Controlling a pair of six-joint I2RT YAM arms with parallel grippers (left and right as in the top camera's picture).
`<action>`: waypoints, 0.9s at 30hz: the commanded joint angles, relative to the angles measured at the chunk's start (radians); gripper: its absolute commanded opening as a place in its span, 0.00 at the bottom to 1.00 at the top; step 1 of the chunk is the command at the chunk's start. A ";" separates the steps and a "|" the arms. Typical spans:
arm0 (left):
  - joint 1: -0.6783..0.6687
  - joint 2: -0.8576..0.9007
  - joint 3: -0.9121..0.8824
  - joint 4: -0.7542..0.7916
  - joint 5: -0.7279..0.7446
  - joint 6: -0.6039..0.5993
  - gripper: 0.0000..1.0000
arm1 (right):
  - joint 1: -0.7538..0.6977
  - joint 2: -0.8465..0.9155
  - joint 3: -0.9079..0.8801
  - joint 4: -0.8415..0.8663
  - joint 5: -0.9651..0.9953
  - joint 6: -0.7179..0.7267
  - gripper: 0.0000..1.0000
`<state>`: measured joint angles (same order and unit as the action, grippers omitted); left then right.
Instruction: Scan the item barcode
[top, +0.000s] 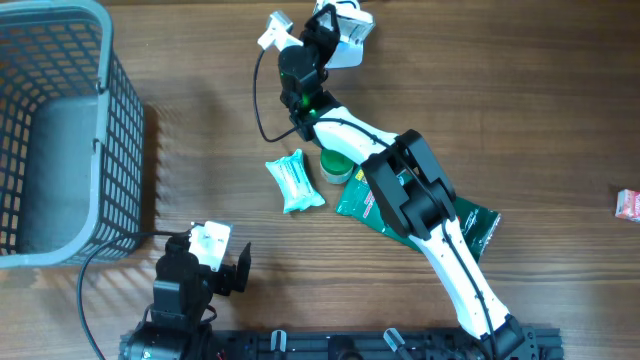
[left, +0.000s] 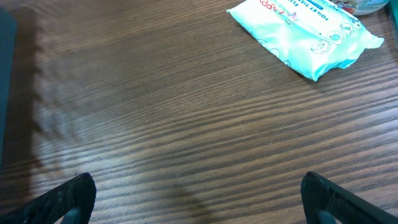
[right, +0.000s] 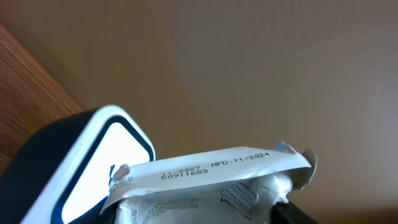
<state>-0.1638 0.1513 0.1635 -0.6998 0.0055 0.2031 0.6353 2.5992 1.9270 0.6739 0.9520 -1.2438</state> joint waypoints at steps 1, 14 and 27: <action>-0.003 -0.006 -0.002 0.000 0.005 -0.010 1.00 | -0.018 -0.172 0.027 0.005 0.136 0.072 0.53; -0.003 -0.006 -0.002 0.000 0.005 -0.010 1.00 | -0.739 -0.365 -0.008 -1.137 0.116 1.120 0.54; -0.003 -0.006 -0.002 0.000 0.005 -0.009 1.00 | -1.093 -0.548 0.161 -1.690 -1.327 1.732 1.00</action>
<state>-0.1638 0.1505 0.1635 -0.6998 0.0059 0.2031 -0.5285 2.2009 2.0262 -0.9516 0.0879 0.2947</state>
